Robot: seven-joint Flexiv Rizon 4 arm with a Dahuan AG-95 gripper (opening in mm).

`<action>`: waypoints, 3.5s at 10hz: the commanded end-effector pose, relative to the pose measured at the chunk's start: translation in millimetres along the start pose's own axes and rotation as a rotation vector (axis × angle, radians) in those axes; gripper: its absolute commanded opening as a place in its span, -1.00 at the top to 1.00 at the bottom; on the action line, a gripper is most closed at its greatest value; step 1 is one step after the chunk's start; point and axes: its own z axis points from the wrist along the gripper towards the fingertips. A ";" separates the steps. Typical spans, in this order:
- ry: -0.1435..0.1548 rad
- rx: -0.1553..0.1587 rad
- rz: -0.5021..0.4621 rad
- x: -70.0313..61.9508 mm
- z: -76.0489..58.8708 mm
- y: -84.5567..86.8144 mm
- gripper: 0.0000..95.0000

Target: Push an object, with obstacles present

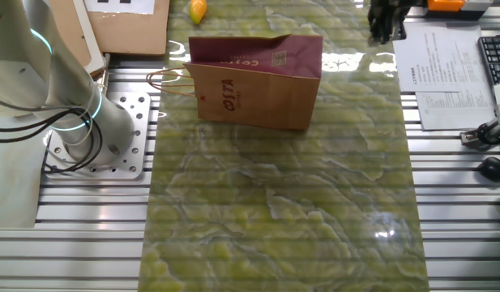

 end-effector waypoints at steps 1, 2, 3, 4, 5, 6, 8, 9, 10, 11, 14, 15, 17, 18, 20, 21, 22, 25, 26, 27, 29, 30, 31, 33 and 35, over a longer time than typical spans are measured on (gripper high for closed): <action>0.010 0.028 -0.009 -2.2 6.3 5.6 1.00; 0.010 0.029 -0.006 -3.1 8.9 4.6 1.00; 0.013 0.033 0.001 -3.7 10.8 3.9 1.00; 0.019 0.037 0.007 -3.7 10.9 3.9 1.00; 0.017 0.044 0.028 -3.7 10.9 3.9 1.00; 0.017 0.045 0.039 -3.7 10.9 3.9 1.00; 0.019 0.053 -0.005 -3.7 10.9 3.9 1.00; 0.022 0.057 -0.052 -3.7 10.9 3.9 1.00; 0.021 0.055 -0.121 -3.7 10.9 3.9 1.00; 0.022 0.052 -0.149 -3.7 10.9 3.9 1.00; 0.030 0.055 -0.137 -6.1 16.9 30.4 1.00; 0.030 0.057 -0.113 -5.8 19.3 53.3 1.00; 0.044 0.039 -0.107 -0.6 25.4 82.5 1.00; 0.049 0.038 -0.088 12.6 42.5 104.2 1.00; 0.049 0.042 -0.080 33.9 61.3 118.6 1.00; 0.057 0.043 -0.071 41.3 66.4 122.5 1.00; 0.079 0.044 -0.059 46.1 69.7 128.3 1.00; 0.059 0.047 -0.058 45.4 69.3 127.4 1.00; 0.070 0.045 -0.081 45.4 69.3 127.4 1.00; 0.080 0.043 -0.097 45.4 69.3 127.4 1.00; 0.082 0.039 -0.129 46.8 70.5 126.4 1.00; 0.082 0.039 -0.125 52.0 72.9 127.9 1.00; 0.087 0.042 -0.098 62.9 76.7 136.2 1.00; 0.080 0.043 -0.074 84.2 90.2 149.2 1.00; 0.082 0.045 -0.058 101.7 104.3 155.8 1.00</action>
